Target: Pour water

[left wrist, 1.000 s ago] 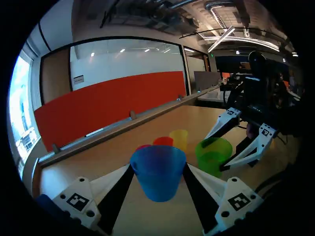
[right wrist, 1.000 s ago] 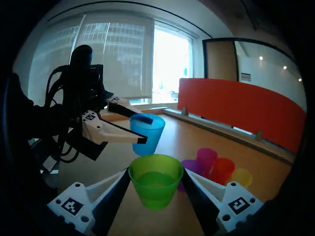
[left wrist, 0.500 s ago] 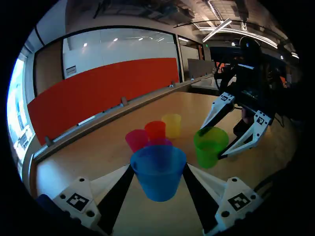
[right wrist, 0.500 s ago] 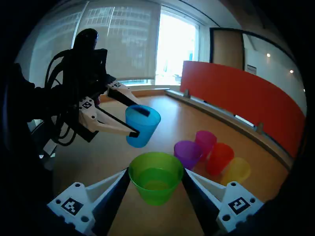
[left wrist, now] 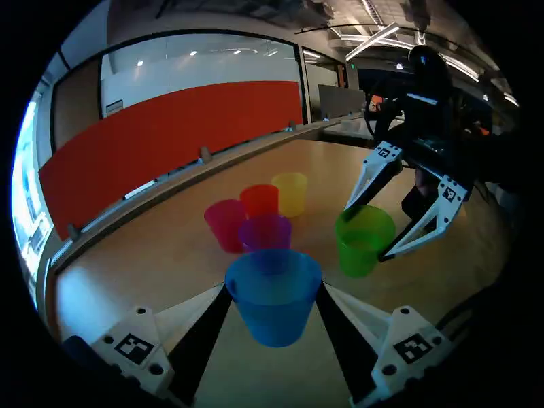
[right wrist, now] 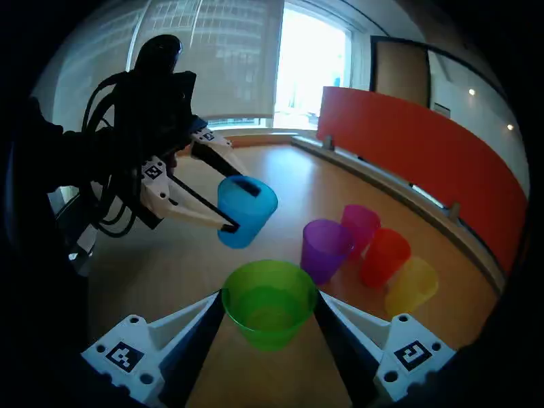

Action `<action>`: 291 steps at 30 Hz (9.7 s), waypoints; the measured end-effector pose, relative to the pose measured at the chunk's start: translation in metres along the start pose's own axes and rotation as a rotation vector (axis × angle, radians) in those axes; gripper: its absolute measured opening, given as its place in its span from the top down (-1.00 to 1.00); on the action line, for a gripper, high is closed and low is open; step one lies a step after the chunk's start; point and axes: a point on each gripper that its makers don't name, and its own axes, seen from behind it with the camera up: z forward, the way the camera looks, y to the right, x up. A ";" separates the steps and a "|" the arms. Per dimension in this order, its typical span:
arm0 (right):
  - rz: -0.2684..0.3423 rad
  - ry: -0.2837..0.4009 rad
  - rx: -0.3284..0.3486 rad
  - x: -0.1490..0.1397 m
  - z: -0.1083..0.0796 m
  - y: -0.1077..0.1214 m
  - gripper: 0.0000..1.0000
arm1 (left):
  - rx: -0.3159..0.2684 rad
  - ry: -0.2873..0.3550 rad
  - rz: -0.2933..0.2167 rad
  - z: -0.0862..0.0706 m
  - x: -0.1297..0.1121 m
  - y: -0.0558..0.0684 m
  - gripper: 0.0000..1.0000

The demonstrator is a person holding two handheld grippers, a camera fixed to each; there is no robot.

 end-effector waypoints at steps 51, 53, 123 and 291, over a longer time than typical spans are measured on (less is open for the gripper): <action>0.035 -0.067 0.004 -0.031 0.000 0.005 -0.89 | -0.023 -0.080 0.040 0.015 -0.040 0.011 -0.73; 0.036 -0.067 0.003 -0.031 0.000 0.005 -0.89 | -0.023 -0.082 0.038 0.015 -0.041 0.010 -0.73; 0.246 -0.008 -0.337 -0.079 -0.093 0.049 -0.96 | 0.270 -0.096 -0.096 -0.066 -0.085 -0.051 -0.74; 0.365 0.621 -0.995 -0.021 -0.191 0.174 -0.98 | 0.825 0.419 -0.329 -0.118 -0.047 -0.153 -0.80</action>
